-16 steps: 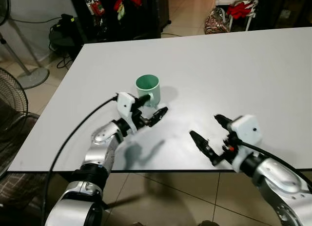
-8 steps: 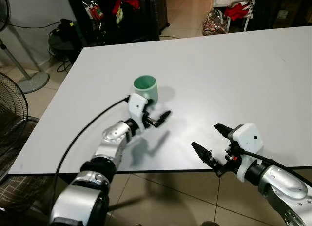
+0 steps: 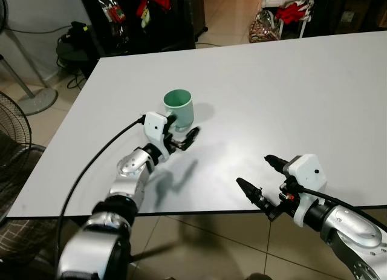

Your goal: Setting the table

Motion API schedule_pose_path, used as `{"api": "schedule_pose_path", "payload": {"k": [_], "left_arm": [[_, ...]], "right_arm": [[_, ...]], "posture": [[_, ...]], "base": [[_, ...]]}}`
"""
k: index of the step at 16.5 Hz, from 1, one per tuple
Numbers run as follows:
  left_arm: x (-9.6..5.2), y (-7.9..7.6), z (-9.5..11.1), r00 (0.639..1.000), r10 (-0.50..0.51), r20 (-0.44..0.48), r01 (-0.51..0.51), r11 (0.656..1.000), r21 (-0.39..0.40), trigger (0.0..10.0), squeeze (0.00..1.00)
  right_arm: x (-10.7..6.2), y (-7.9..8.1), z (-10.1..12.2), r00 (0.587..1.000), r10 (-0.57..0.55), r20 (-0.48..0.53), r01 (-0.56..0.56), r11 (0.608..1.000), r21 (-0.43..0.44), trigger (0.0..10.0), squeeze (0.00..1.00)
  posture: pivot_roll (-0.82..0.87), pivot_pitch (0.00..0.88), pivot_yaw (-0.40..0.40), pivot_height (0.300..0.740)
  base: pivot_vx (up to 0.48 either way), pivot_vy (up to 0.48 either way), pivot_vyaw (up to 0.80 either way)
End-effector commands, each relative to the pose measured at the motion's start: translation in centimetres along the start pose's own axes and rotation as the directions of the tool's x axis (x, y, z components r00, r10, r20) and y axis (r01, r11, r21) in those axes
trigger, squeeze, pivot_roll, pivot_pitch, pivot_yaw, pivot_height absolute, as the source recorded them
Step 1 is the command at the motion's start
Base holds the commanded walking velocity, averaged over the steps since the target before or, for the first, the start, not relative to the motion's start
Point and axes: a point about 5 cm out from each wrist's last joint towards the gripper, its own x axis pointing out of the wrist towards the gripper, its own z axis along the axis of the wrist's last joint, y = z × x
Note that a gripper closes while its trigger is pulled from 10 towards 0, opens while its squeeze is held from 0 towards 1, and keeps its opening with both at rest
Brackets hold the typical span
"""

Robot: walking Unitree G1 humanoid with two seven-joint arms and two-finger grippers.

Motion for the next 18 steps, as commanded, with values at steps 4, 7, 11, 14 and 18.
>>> {"api": "schedule_pose_path", "payload": {"k": [4,7,11,14,18], "left_arm": [[-1.4,1.9,-0.1,0.991,0.134,-0.004,-0.134,0.989,0.067,10.0,0.00],[-1.0,2.5,-0.1,0.973,0.225,-0.060,-0.214,0.965,0.152,10.0,0.00],[0.5,2.8,0.7,0.952,0.288,-0.099,-0.269,0.947,0.174,10.0,0.00],[1.2,3.3,1.4,0.934,0.343,-0.104,-0.330,0.936,0.125,10.0,0.00],[2.3,2.8,1.7,0.922,0.361,-0.139,-0.344,0.930,0.130,10.0,0.00]], "right_arm": [[0.0,0.2,0.5,0.999,0.042,0.022,-0.041,0.999,-0.012,10.0,0.00],[0.3,0.1,0.6,0.999,0.020,0.030,-0.020,1.000,-0.004,10.0,0.00],[0.2,0.1,1.0,0.999,-0.002,0.036,0.002,1.000,-0.002,10.0,0.00],[-0.3,0.4,1.4,0.999,-0.015,0.041,0.015,1.000,0.008,10.0,0.00],[-1.1,1.1,1.7,0.999,-0.025,0.029,0.024,0.999,0.024,10.0,0.00]], "posture": [[-0.23,0.049,0.116,0.740],[-0.24,0.067,0.098,0.740],[-0.25,0.116,0.088,0.740],[-0.28,0.162,0.085,0.740],[-0.31,0.235,0.081,0.740]], "base": [[0.000,0.000,0.00],[0.000,0.000,0.00],[0.000,0.000,0.00],[0.000,0.000,0.00],[0.000,0.000,0.00]]}}
